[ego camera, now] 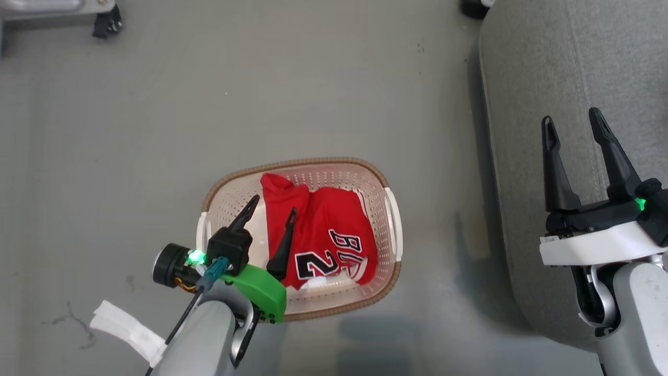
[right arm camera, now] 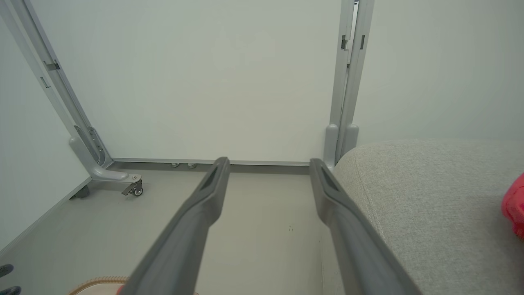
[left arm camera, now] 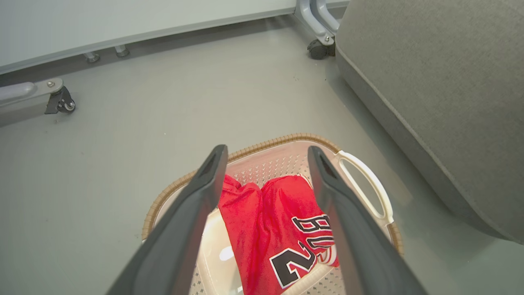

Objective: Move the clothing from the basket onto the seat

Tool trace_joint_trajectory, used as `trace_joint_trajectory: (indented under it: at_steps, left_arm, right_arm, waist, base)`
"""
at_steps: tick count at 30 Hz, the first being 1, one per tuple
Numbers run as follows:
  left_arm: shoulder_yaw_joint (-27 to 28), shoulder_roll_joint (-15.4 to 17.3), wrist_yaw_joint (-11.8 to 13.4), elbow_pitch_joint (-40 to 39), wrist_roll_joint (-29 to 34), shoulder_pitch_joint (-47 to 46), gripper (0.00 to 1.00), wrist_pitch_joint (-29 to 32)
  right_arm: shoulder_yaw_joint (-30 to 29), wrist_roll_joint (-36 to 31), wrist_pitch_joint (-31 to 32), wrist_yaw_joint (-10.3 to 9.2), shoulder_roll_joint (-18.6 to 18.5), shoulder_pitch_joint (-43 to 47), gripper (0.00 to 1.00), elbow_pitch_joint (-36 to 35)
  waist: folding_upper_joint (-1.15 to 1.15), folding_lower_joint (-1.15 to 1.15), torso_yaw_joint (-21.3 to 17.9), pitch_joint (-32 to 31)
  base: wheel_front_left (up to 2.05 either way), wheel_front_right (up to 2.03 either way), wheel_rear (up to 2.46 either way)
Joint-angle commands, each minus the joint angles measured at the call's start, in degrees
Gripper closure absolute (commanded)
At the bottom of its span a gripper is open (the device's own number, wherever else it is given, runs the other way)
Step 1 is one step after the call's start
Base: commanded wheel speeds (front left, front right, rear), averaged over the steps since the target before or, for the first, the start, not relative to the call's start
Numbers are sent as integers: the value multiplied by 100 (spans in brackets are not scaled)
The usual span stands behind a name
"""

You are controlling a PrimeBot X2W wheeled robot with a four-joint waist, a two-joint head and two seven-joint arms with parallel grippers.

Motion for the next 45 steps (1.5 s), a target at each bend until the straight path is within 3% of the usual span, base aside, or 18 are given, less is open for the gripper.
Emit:
trace_joint_trajectory:
  at_steps: [1, 10, 12, 16, 30, 45]
  left_arm:
    - [-25, 35, -41, 297, 80, -310, 0, 4]
    - [9, 225, -81, 2461, 144, -1537, 0, 2]
    - [20, 388, 113, 2828, 249, -1777, 0, 3]
    - [101, 478, 167, 3336, 203, -2128, 0, 2]
    - [308, 687, 334, 3950, 13, -2813, 0, 5]
    - [-100, 780, 107, 4244, 242, -3429, 0, 137]
  right_arm:
    - [47, -6, -17, -10, 43, -139, 0, -68]
    - [200, 9, -17, -10, 255, -422, 0, -183]
    - [331, -46, -17, -10, 269, -505, 0, -221]
    - [343, -23, -18, -10, 386, -571, 0, -248]
    - [549, -18, -17, -10, 548, -778, 0, -302]
    - [748, 88, 4, 10, 654, -842, 0, -172]
  waist:
    - [0, 0, -532, 1222]
    - [0, 0, -1033, 2074]
    - [0, 0, -1177, 2241]
    - [0, 0, -1338, 2514]
    - [0, 0, -1607, 3119]
    - [0, 0, -1807, 3575]
  base:
    - [0, 0, 0]
    - [0, 0, 0]
    - [0, 0, 0]
    - [0, 0, 0]
    - [0, 0, 0]
    - [0, 0, 0]
